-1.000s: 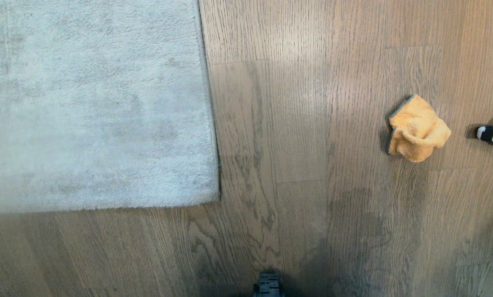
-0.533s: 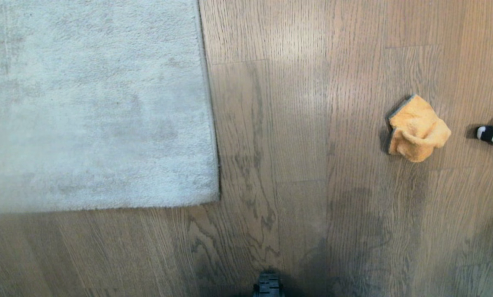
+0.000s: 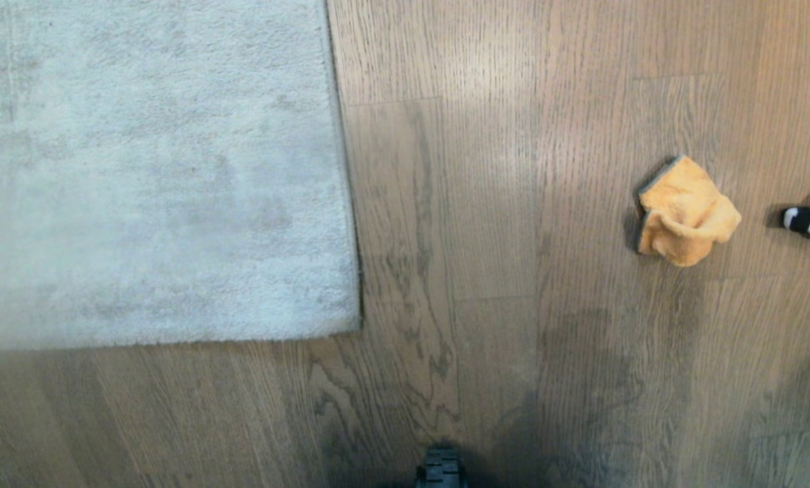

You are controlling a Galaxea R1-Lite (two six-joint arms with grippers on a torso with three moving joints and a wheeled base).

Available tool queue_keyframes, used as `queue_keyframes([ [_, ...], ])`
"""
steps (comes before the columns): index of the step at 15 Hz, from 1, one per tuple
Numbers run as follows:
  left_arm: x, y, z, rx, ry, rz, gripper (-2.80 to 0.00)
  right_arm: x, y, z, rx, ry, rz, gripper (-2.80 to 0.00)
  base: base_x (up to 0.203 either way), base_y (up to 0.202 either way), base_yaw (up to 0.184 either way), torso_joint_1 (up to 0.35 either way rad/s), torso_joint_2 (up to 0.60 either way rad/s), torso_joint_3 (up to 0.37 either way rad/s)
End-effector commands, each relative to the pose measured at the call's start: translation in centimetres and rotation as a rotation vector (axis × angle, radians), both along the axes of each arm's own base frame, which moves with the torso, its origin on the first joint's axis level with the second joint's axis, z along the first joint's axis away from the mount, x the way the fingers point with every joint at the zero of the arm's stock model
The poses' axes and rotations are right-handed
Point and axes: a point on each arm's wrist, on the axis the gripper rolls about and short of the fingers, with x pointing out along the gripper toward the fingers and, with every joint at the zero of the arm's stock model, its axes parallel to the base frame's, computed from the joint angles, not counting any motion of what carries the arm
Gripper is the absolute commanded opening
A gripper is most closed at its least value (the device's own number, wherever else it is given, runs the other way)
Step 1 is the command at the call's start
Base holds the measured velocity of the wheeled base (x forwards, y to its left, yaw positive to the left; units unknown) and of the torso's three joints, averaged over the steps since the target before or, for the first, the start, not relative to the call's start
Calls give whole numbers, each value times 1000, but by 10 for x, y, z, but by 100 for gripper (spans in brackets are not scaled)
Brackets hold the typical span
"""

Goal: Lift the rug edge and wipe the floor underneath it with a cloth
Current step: Lift up the carpet

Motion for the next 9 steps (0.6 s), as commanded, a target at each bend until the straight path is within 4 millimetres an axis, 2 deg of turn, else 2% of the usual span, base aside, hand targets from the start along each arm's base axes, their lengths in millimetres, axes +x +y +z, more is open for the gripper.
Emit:
queue_keyframes([
  [1, 0, 0, 0, -1, 1, 0, -280, 0, 0, 0, -1, -1, 0, -280, 0, 0, 0, 0, 0, 0],
  [6, 0, 0, 0, -1, 1, 0, -280, 0, 0, 0, -1, 0, 0, -280, -1, -4, 12, 1, 0, 1],
  [9, 0, 0, 0, -1, 1, 0, -280, 0, 0, 0, -1, 0, 0, -280, 1, -10, 164, 2, 2, 1],
])
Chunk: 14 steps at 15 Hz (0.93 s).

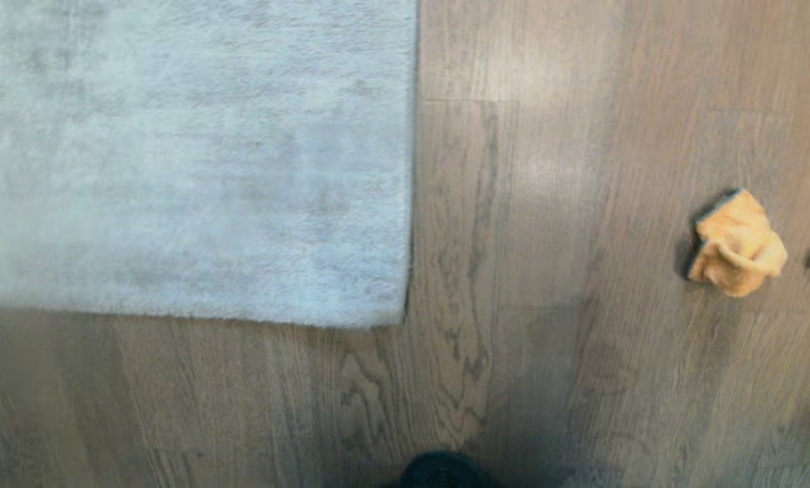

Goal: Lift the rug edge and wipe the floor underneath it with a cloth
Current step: Lift up the carpet

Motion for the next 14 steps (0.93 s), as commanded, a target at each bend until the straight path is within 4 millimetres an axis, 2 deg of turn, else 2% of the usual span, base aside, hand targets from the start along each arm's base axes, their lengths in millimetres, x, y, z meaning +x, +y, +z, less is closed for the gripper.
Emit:
queue_keyframes([
  [1, 0, 0, 0, 0, 0, 1, -280, 0, 0, 0, 0, 0, 0, -280, -5, -12, 213, 2, 2, 7],
  [4, 0, 0, 0, 0, 0, 1, -280, 0, 0, 0, 0, 0, 0, -280, 0, -9, 188, 2, 2, 2],
  [6, 0, 0, 0, -1, 0, 1, -280, 0, 0, 0, 0, 0, 0, -280, -1, -4, 86, 4, 2, 6],
  [14, 0, 0, 0, -2, 0, 1, -280, 0, 0, 0, 0, 0, 0, -280, 0, 0, 0, 0, 0, 0],
])
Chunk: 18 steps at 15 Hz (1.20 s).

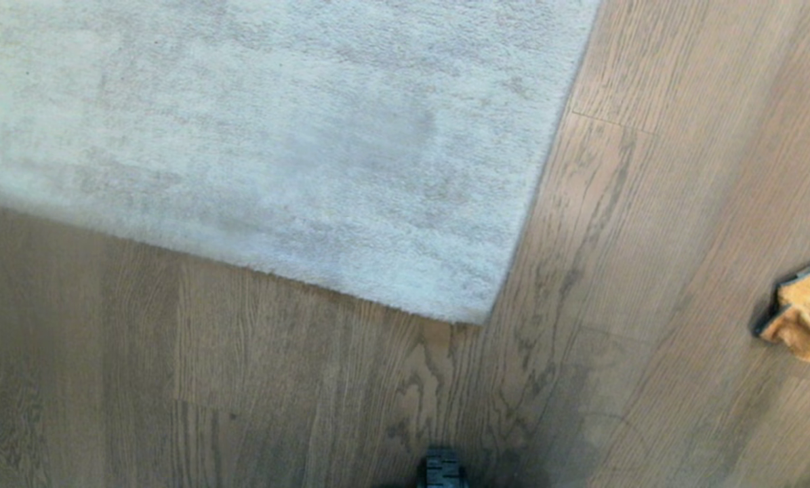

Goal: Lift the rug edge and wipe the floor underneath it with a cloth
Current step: Lift up the carpet

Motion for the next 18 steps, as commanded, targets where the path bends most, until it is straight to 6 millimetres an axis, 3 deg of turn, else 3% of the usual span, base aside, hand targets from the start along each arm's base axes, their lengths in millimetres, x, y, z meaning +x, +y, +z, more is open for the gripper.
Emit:
queue_keyframes([
  [1, 0, 0, 0, -1, 0, 1, -280, 0, 0, 0, 0, 0, 0, -280, 0, 0, 0, 0, 0, 0],
  [18, 0, 0, 0, -1, 0, 1, -280, 0, 0, 0, 0, 0, 0, -280, 0, 0, 0, 0, 0, 0],
])
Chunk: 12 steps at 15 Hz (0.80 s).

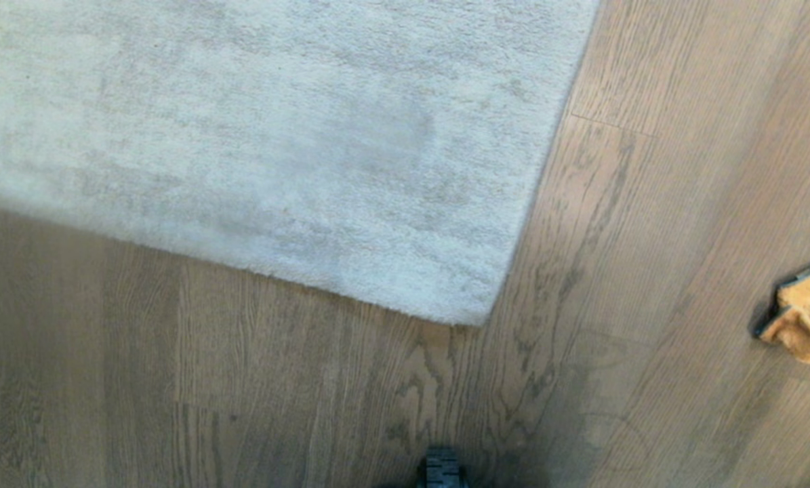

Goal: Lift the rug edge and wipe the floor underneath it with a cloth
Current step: Lift up the carpet

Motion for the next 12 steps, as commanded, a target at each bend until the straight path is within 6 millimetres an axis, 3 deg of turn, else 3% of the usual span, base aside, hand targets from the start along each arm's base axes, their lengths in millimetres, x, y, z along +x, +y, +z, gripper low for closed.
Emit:
queue_keyframes([
  [1, 0, 0, 0, -1, 1, 0, -280, 0, 0, 0, 0, 0, 0, -280, 0, 0, 0, 0, 0, 0],
  [12, 0, 0, 0, -4, -1, 2, -280, 0, 0, 0, 0, 0, 0, -280, 0, 0, 0, 0, 0, 0],
])
